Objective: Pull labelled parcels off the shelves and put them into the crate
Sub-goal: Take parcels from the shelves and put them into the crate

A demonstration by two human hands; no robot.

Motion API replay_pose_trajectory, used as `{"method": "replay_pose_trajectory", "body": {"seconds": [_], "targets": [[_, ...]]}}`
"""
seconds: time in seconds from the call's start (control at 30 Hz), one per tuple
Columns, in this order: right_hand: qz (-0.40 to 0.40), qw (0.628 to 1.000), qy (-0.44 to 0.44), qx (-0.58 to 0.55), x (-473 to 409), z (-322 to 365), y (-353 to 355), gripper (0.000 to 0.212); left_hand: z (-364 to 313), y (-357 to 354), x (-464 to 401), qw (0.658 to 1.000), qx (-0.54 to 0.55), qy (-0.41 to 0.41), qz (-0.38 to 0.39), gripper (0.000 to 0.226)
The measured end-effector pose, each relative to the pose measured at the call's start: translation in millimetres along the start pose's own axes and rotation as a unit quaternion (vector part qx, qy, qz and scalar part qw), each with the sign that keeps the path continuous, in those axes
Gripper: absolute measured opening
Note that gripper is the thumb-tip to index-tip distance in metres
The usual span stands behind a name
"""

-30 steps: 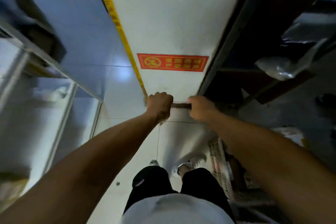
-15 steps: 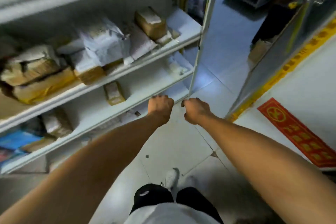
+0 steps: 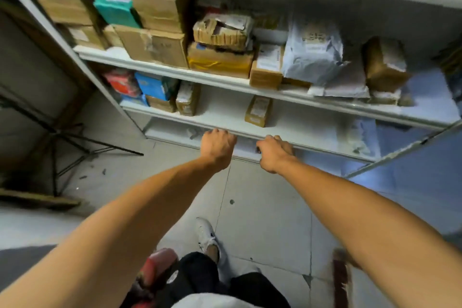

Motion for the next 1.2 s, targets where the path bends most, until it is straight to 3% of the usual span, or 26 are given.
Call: {"method": "replay_pose_trajectory", "body": {"seconds": [0.23,0.4,0.5,0.57,0.67,0.83,0.97,1.1,1.2], "targets": [[0.030,0.995,0.078,0.053,-66.3,86.8,-3.1,0.043,88.3,-39.3,1.0,0.996,0.052,0.073,-0.021,0.022],[0.046,0.992,0.095,0.065,-131.7,135.2,-9.5,0.048,146.5,-73.1,-26.0,0.990,0.098,0.102,-0.024,0.028],[0.061,0.994,0.086,0.032,-183.9,158.3,-21.5,0.051,188.1,-104.6,-51.6,0.974,0.160,0.161,-0.015,0.031],[0.062,0.996,0.061,-0.033,-220.4,168.1,-34.4,0.050,213.8,-132.6,-68.9,0.939,0.255,0.230,0.008,0.039],[0.040,0.987,0.021,-0.155,-275.1,177.3,-59.3,0.045,236.2,-181.3,-101.3,0.846,0.415,0.333,0.038,0.049],[0.017,0.933,-0.033,-0.357,-370.0,182.0,-108.3,0.045,243.7,-263.9,-173.1,0.748,0.547,0.377,0.008,0.050],[-0.001,0.879,-0.072,-0.472,-445.5,177.2,-141.3,0.068,245.8,-318.1,-232.8,0.713,0.598,0.365,-0.031,0.061],[-0.020,0.842,-0.054,-0.536,-494.0,181.1,-152.9,0.107,252.2,-337.8,-273.2,0.717,0.610,0.333,-0.053,0.077],[-0.019,0.830,-0.025,-0.557,-522.9,173.5,-170.6,0.108,252.7,-353.1,-299.0,0.688,0.653,0.314,-0.032,0.076]]}}
Point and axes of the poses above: each hand's wrist, its own x-axis away from the middle knuckle, its own y-axis out of the back of the hand, z = x × y, the point moved 5 cm from there along -x, towards the middle knuckle, and after that the axes turned 9 degrees about -x, right-handed, at the moved point
